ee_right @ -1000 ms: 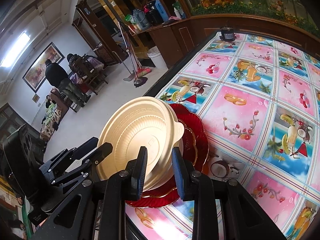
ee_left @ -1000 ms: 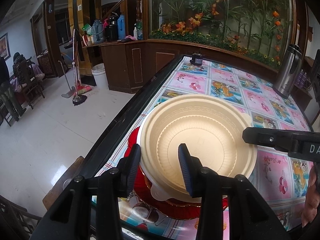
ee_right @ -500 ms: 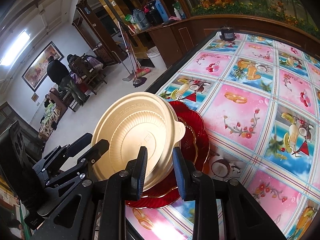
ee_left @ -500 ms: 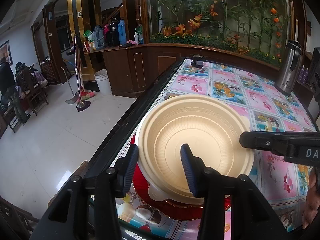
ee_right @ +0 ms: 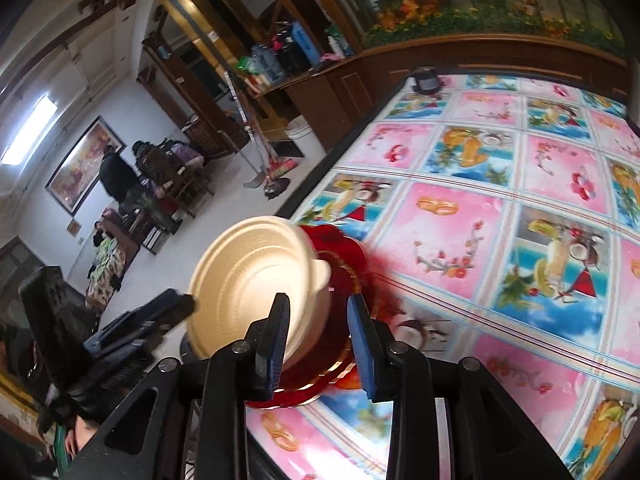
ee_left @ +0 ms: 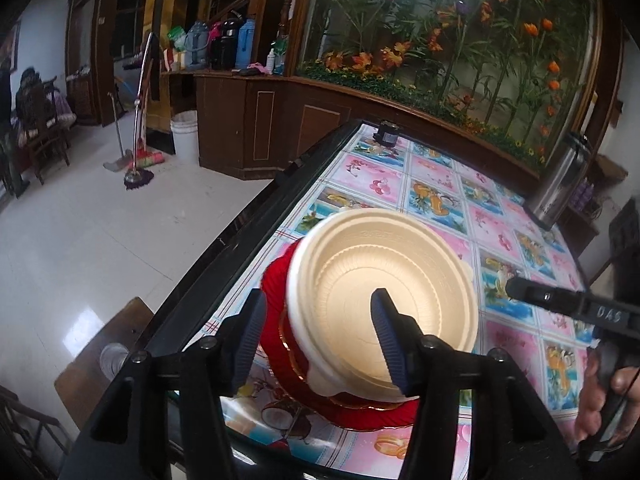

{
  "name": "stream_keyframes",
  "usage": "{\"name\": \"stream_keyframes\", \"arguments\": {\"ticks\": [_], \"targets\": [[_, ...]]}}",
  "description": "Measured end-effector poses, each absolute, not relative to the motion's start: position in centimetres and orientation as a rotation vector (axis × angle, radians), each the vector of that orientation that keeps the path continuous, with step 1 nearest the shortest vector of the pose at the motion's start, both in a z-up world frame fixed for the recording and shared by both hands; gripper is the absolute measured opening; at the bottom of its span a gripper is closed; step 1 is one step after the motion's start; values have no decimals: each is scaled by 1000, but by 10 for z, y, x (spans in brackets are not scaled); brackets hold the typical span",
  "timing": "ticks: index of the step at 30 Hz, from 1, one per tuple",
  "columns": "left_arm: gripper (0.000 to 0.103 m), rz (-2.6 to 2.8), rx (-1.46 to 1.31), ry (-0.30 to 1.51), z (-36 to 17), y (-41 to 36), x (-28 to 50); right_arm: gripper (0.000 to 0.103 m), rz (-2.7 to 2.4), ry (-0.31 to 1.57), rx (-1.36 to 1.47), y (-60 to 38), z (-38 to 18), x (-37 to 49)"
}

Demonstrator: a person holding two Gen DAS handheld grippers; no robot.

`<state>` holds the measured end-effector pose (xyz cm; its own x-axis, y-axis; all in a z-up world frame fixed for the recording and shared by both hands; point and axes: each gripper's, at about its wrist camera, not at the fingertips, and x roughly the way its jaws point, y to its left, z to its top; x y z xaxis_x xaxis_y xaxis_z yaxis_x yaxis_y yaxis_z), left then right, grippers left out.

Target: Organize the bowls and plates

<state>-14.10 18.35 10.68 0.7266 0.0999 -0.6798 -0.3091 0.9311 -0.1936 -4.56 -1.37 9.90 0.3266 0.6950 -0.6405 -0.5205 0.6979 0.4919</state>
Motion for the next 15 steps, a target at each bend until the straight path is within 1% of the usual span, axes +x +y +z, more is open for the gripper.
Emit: {"name": "stream_keyframes", "arguments": {"ticks": [4, 5, 13, 15], "targets": [[69, 255, -369, 757, 98, 210, -143, 34, 786, 980, 221, -19, 83, -39], [69, 265, -388, 764, 95, 218, -144, 34, 784, 986, 224, -19, 80, -39], [68, 281, -534, 831, 60, 263, -144, 34, 782, 1037, 259, -23, 55, -38], [57, 266, -538, 853, 52, 264, -140, 34, 782, 1045, 262, -23, 51, -38]]}}
